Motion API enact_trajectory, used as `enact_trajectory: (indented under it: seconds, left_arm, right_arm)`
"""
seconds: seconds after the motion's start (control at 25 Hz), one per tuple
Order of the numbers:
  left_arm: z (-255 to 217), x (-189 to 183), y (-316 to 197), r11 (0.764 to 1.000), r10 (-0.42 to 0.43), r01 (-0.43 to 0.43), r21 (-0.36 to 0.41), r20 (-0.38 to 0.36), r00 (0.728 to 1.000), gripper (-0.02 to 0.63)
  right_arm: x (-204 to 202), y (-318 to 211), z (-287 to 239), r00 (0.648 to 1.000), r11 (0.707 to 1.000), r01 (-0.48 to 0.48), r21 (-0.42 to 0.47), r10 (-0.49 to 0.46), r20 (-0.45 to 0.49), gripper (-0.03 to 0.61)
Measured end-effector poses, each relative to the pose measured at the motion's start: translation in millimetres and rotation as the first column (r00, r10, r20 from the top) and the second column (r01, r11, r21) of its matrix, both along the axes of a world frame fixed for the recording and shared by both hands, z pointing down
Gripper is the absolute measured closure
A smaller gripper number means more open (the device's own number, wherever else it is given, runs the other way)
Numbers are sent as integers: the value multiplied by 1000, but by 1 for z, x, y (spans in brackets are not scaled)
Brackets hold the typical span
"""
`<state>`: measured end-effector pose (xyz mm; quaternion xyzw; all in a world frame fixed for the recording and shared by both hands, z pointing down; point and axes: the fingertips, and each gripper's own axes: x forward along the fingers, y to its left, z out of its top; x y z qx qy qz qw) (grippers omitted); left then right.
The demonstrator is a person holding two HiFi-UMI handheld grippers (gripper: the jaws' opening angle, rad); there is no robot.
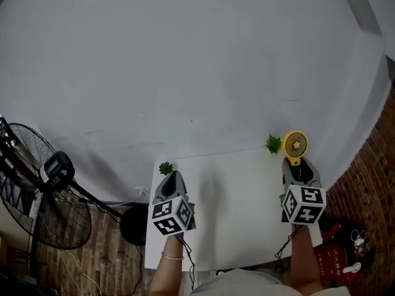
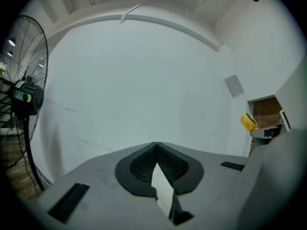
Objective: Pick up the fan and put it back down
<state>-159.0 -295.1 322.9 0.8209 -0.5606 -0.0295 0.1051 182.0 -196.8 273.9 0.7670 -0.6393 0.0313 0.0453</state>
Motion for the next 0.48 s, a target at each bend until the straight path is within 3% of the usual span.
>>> enact_trajectory:
  seconds: [0.48]
  left_arm:
    - [-56, 37, 3, 992, 66, -66, 103, 4, 998, 601]
  right_arm:
    - [14, 23, -39, 1000, 994, -27, 108, 27, 2, 400]
